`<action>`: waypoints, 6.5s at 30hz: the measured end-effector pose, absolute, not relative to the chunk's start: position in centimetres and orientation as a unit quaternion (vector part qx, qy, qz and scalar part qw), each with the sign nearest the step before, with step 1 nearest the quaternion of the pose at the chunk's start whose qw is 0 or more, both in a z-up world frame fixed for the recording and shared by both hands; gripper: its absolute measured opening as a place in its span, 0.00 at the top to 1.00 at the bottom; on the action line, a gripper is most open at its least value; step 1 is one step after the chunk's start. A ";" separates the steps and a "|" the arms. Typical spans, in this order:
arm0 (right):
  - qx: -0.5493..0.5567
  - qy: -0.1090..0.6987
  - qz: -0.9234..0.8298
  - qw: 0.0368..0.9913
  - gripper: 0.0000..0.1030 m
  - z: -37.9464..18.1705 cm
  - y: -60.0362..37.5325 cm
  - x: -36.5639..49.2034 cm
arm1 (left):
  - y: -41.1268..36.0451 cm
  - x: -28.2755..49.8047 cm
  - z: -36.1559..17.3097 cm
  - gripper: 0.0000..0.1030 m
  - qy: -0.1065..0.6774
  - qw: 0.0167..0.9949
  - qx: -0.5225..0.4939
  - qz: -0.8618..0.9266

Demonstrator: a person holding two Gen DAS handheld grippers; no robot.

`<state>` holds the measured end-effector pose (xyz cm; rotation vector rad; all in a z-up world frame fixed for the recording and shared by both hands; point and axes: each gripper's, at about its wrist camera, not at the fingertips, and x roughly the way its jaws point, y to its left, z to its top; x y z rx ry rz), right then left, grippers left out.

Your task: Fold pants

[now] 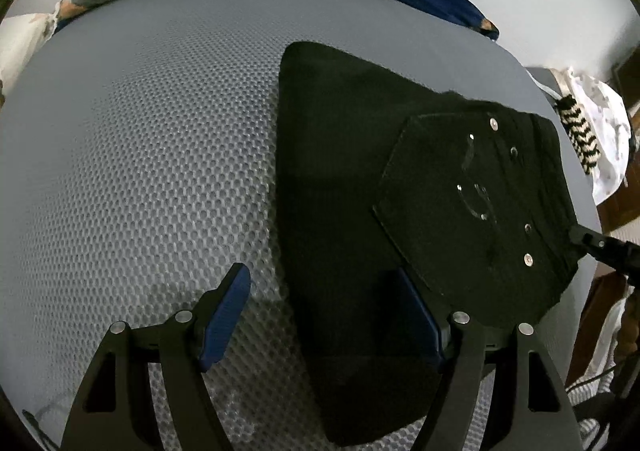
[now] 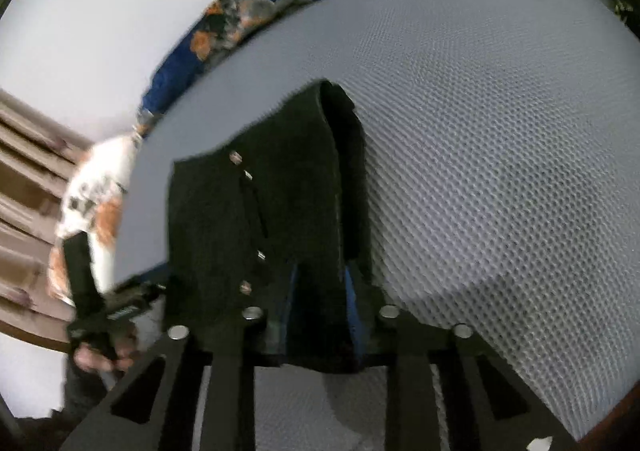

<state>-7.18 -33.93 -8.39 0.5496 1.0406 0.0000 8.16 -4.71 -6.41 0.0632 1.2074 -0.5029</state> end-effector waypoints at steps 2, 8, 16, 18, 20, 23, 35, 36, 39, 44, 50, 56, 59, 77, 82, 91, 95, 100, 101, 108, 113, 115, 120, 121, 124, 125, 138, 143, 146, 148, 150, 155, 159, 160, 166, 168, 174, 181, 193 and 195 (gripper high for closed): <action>0.259 0.482 -0.004 0.837 0.88 -8.2 -33.7 -7.6 | -4.7 7.6 -6.3 0.27 0.560 0.794 0.034 -0.234; 0.237 0.487 -0.016 0.840 0.90 -8.1 -33.0 -9.3 | -4.6 6.8 -6.5 0.27 0.559 0.793 0.048 -0.237; 0.258 0.498 -0.023 0.828 0.89 -10.3 -33.6 -9.8 | -5.9 6.5 -6.8 0.27 0.552 0.798 0.065 -0.233; 0.253 0.497 -0.025 0.829 0.89 -10.3 -33.4 -9.8 | -5.8 6.1 -6.8 0.27 0.550 0.800 0.066 -0.230; 0.253 0.496 -0.027 0.830 0.89 -10.2 -33.4 -9.8 | -6.2 6.0 -6.9 0.27 0.549 0.802 0.067 -0.227; 0.264 0.493 -0.029 0.828 0.87 -10.4 -33.5 -9.8 | -6.4 5.8 -7.0 0.27 0.548 0.803 0.065 -0.226; 0.280 0.474 -0.046 0.834 0.82 -10.1 -33.4 -10.2 | -6.2 5.3 -7.3 0.25 0.543 0.809 0.062 -0.215; 0.278 0.474 -0.050 0.834 0.81 -10.0 -33.4 -10.2 | -6.1 5.3 -7.3 0.25 0.542 0.810 0.062 -0.215; 0.271 0.479 -0.069 0.832 0.61 -10.1 -33.6 -10.2 | -5.7 5.4 -7.3 0.25 0.543 0.809 0.053 -0.220; 0.294 0.482 -0.061 0.823 0.58 -10.4 -34.5 -10.1 | -4.5 5.9 -6.7 0.25 0.544 0.803 0.015 -0.243; 0.296 0.494 -0.029 0.817 0.57 -10.1 -35.1 -9.1 | -2.6 7.3 -5.9 0.25 0.542 0.799 -0.033 -0.257; 0.321 0.507 0.041 0.799 0.46 -11.1 -36.0 -7.2 | -1.8 8.9 -6.6 0.25 0.565 0.773 -0.080 -0.278; 0.339 0.506 0.064 0.790 0.46 -11.7 -37.1 -6.7 | -1.8 9.5 -7.3 0.25 0.583 0.751 -0.112 -0.289; 0.384 0.507 0.188 0.748 0.43 -14.1 -37.5 -3.4 | -4.5 14.0 -8.3 0.25 0.598 0.722 -0.134 -0.321; 0.383 0.506 0.198 0.747 0.44 -14.1 -37.3 -2.2 | -5.5 14.7 -8.4 0.25 0.597 0.720 -0.134 -0.327; 0.381 0.486 0.194 0.763 0.60 -14.3 -37.1 -1.1 | -7.3 15.1 -8.6 0.25 0.581 0.733 -0.146 -0.323; 0.382 0.482 0.188 0.766 0.61 -14.2 -36.9 -1.2 | -7.5 13.9 -8.5 0.34 0.560 0.758 -0.116 -0.313; 0.383 0.481 0.177 0.769 0.61 -14.1 -36.4 -1.1 | -7.3 13.6 -8.6 0.48 0.554 0.769 -0.109 -0.299; 0.383 0.481 0.173 0.770 0.61 -14.0 -36.3 -1.2 | -7.0 13.5 -8.7 0.53 0.555 0.772 -0.103 -0.291; 0.359 0.482 0.143 0.786 0.63 -13.0 -35.1 -1.3 | -7.8 12.4 -7.7 0.69 0.533 0.802 -0.048 -0.266; 0.344 0.479 0.129 0.797 0.66 -11.8 -34.2 -1.3 | -7.2 12.4 -7.0 0.77 0.531 0.800 -0.051 -0.274; 0.338 0.479 0.126 0.801 0.68 -11.3 -33.6 -1.3 | -7.0 12.5 -7.0 0.77 0.532 0.799 -0.052 -0.274; 0.303 0.481 0.113 0.815 0.70 -9.6 -31.8 -0.9 | -6.5 12.3 -6.3 0.80 0.528 0.801 -0.049 -0.278; 0.302 0.481 0.114 0.816 0.71 -9.4 -31.7 -0.8 | -6.3 12.2 -6.1 0.80 0.527 0.801 -0.050 -0.278; 0.302 0.479 0.122 0.815 0.72 -8.8 -31.0 -0.3 | -5.5 12.4 -5.6 0.80 0.523 0.806 -0.048 -0.274; 0.300 0.479 0.125 0.815 0.72 -8.6 -30.7 0.0 | -5.3 12.4 -5.4 0.80 0.521 0.807 -0.047 -0.272; 0.310 0.476 0.160 0.807 0.73 -8.0 -28.3 8.2 | -2.2 17.9 -3.0 0.80 0.492 0.837 -0.034 -0.239; 0.303 0.473 0.168 0.810 0.73 -7.6 -27.7 11.5 | -1.3 21.3 -2.5 0.80 0.484 0.845 -0.033 -0.227; 0.296 0.473 0.174 0.811 0.73 -7.4 -27.3 13.6 | -1.0 23.2 -2.3 0.80 0.480 0.849 -0.028 -0.219; 0.292 0.475 0.179 0.810 0.73 -7.3 -27.0 15.1 | -0.8 24.4 -2.3 0.80 0.479 0.851 -0.026 -0.213; 0.291 0.476 0.181 0.810 0.73 -7.3 -26.8 16.3 | -0.6 25.6 -2.3 0.80 0.478 0.853 -0.027 -0.209; 0.284 0.479 0.180 0.811 0.74 -7.5 -26.7 18.8 | -0.4 28.1 -2.9 0.80 0.478 0.855 -0.033 -0.199; 0.288 0.477 0.170 0.813 0.74 -8.2 -27.2 20.2 | -0.5 30.2 -3.8 0.80 0.475 0.857 -0.031 -0.196; 0.285 0.477 0.164 0.815 0.74 -8.5 -27.3 20.5 | -0.6 30.6 -4.2 0.80 0.478 0.856 -0.027 -0.196; 0.248 0.490 0.119 0.827 0.63 -10.4 -27.7 20.4 | 0.6 31.2 -7.0 0.65 0.501 0.845 -0.032 -0.184; 0.232 0.492 0.100 0.833 0.55 -10.7 -27.5 20.0 | 0.9 31.1 -7.5 0.60 0.505 0.844 -0.033 -0.178; 0.210 0.501 0.076 0.836 0.51 -10.5 -27.0 18.3 | 1.2 30.0 -7.7 0.50 0.515 0.840 -0.024 -0.169; 0.181 0.496 0.035 0.849 0.50 -8.8 -26.0 14.7 | 1.6 24.6 -6.2 0.50 0.502 0.854 0.032 -0.130; 0.070 0.439 -0.011 0.895 0.36 -4.5 -20.6 5.7 | 1.8 15.9 -2.3 0.34 0.467 0.876 0.038 -0.113; 0.068 0.432 -0.009 0.899 0.34 -4.4 -19.8 4.5 | 1.9 14.9 -1.9 0.33 0.463 0.878 0.039 -0.113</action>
